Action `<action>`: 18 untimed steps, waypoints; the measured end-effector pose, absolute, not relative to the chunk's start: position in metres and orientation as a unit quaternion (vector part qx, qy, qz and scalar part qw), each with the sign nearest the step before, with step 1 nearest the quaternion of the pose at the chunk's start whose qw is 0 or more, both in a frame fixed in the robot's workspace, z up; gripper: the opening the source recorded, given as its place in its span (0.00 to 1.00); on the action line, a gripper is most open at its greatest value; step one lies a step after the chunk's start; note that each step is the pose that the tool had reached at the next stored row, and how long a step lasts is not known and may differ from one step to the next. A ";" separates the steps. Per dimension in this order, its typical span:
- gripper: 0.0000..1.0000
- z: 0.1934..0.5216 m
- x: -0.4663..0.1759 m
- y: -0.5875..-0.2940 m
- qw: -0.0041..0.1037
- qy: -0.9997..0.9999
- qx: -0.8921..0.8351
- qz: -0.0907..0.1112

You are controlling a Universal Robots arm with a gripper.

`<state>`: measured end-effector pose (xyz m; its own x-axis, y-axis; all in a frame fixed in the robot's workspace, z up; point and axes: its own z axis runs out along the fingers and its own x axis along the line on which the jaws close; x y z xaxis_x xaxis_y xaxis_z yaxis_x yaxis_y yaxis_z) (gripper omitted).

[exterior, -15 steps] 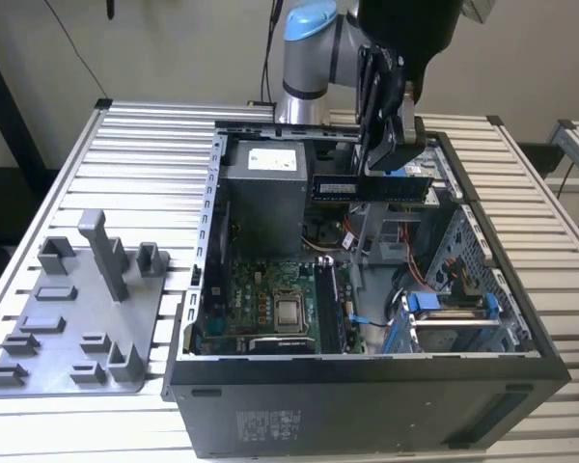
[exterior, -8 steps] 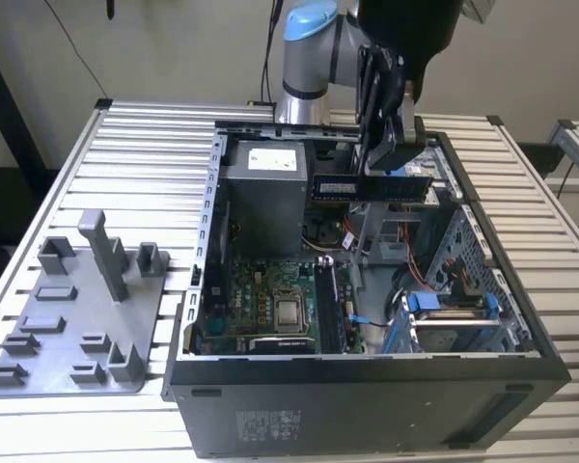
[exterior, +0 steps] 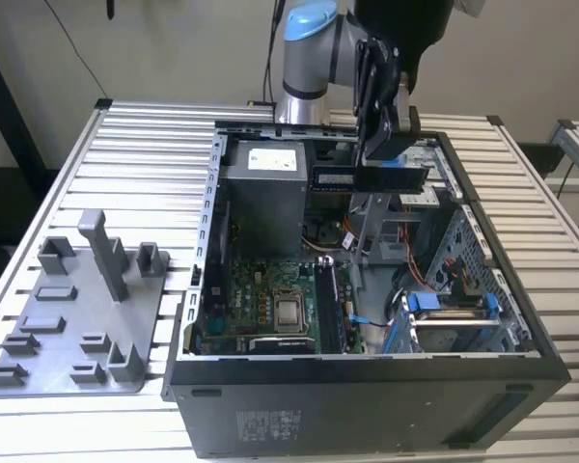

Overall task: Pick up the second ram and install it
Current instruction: 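Pick up the second ram and move it above second insertion slot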

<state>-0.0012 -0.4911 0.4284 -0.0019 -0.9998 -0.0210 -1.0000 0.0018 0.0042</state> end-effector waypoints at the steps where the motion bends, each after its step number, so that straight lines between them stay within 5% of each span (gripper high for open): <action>1: 0.14 0.428 -0.001 -0.489 0.006 0.708 -0.706 0.009; 18: 0.14 0.426 -0.001 -0.446 0.007 0.708 -0.706 0.009</action>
